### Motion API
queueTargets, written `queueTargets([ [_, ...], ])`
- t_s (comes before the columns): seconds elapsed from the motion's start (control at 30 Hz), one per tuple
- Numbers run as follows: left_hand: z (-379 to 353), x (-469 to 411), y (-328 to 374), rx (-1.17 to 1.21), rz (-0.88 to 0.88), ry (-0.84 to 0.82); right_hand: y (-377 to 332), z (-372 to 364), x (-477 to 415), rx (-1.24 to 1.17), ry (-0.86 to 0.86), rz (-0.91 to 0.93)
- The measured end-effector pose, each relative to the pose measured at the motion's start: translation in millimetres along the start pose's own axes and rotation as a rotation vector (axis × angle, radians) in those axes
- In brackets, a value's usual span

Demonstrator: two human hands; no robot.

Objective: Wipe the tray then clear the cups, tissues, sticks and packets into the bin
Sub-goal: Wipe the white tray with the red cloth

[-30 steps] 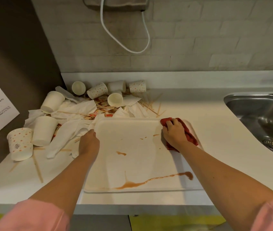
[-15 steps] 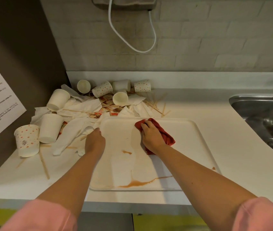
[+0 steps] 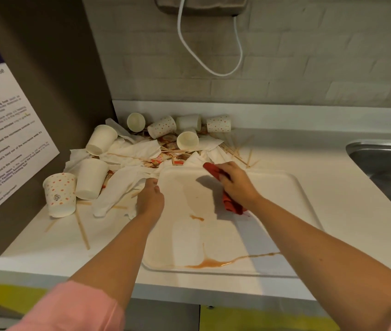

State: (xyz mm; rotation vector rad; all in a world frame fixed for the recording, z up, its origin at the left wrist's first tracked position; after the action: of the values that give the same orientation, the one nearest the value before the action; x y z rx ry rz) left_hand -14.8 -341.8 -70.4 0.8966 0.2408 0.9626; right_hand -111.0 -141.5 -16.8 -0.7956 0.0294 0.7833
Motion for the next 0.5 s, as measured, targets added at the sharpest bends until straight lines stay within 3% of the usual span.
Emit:
queueTargets([
  [0.2, -4.6, -8.7, -3.7, 0.051, -0.02, -0.161, 53.6, 8.0, 21.4, 0.349, -0.12, -0.112],
  [0.37, -4.8, -8.2, -6.6, 0.048, -0.054, -0.18, 44.0, -17.8, 17.1, 0.385, -0.111, -0.153],
  [0.5, -6.4, -10.4, -8.4, 0.056, -0.054, -0.191, 17.8, -48.3, 1.9, 0.412, -0.207, -0.133],
])
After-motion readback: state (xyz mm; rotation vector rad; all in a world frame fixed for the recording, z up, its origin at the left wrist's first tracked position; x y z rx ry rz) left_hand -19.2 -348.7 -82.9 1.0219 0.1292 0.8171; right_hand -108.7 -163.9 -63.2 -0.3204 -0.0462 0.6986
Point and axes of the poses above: each hand's wrist, its own x-axis away from the middle knuckle, its own z-axis out of the back of the hand, y = z × x, the point moved 6 cm from there along -x, towards the middle knuckle, and after that the axes turned 9 degrees about z, right-handed, at the moved point
